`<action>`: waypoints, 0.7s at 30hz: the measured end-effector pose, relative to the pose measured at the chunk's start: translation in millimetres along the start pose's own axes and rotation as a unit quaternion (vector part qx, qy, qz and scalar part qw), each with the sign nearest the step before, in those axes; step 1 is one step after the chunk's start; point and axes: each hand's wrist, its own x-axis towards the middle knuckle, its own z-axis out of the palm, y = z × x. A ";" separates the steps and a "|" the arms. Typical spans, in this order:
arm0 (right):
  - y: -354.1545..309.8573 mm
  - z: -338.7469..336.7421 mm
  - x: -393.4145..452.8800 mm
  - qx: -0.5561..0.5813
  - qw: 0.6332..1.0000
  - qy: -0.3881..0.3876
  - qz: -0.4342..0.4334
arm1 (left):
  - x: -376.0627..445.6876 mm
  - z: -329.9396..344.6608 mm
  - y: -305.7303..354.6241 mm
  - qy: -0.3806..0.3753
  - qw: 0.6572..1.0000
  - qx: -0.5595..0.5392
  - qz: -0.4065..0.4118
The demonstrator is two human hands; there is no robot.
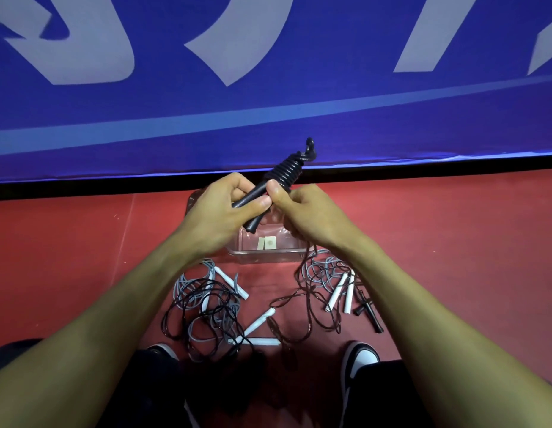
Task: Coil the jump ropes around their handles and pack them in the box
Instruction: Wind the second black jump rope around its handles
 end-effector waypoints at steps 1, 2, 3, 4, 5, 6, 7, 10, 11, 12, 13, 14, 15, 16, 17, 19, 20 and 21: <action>0.2 -0.3 -0.8 -0.024 1.000 0.002 0.007 | -0.7 -0.6 0.5 0.000 1.000 0.002 -0.006; 0.4 0.1 -1.6 -0.040 0.999 0.002 0.012 | -0.9 -0.1 0.8 -0.007 1.000 -0.009 -0.009; 0.1 0.7 -2.8 -0.048 0.999 0.000 0.018 | -1.7 1.2 1.5 -0.017 0.999 -0.030 -0.010; 0.3 2.2 -3.5 -0.049 0.998 -0.006 0.024 | -3.1 3.3 1.9 -0.027 0.998 -0.049 -0.010; 1.2 3.6 -3.9 -0.051 0.998 -0.012 0.029 | -4.0 5.0 1.6 -0.036 0.998 -0.054 -0.006; 2.4 4.2 -4.0 -0.059 0.998 -0.015 0.030 | -4.2 6.5 0.6 -0.044 0.998 -0.038 0.004; 4.4 3.8 -3.0 -0.073 0.997 -0.015 0.027 | -4.0 7.7 0.3 -0.049 0.999 -0.020 0.011; 4.3 1.2 -0.5 -0.050 0.999 -0.011 0.009 | -3.2 8.2 -0.1 -0.033 0.998 -0.061 -0.009; 3.1 0.4 0.6 -0.030 0.999 -0.013 -0.003 | -3.2 8.4 1.7 -0.030 0.994 -0.099 -0.024; 1.8 -0.2 1.6 -0.017 0.999 -0.015 -0.024 | -3.5 8.7 3.8 -0.040 0.989 -0.135 -0.042; 0.8 -0.2 2.7 -0.009 0.999 -0.012 -0.047 | -4.4 8.5 7.2 -0.062 0.980 -0.175 -0.064; 0.5 0.2 4.1 -0.005 0.998 -0.003 -0.067 | -5.7 8.1 9.1 -0.087 0.968 -0.219 -0.090; 0.4 0.8 4.9 -0.003 0.997 0.010 -0.076 | -7.3 7.8 9.9 -0.111 0.952 -0.261 -0.118; 1.0 1.0 5.3 -0.005 0.997 0.020 -0.075 | -7.0 7.0 9.4 -0.124 0.938 -0.292 -0.139; 2.0 1.1 5.3 -0.013 0.998 0.026 -0.063 | -6.1 6.5 9.6 -0.122 0.930 -0.310 -0.155; 1.4 -0.4 1.3 -0.042 0.999 0.019 -0.022 | -2.8 8.8 5.5 -0.074 0.937 -0.306 -0.150; 0.3 -1.0 -1.4 -0.054 0.999 0.012 0.000 | -1.5 10.8 1.8 -0.035 0.956 -0.263 -0.124; -0.4 -1.5 -3.3 -0.052 0.999 0.003 0.016 | -0.5 12.9 -2.0 -0.003 0.980 -0.181 -0.083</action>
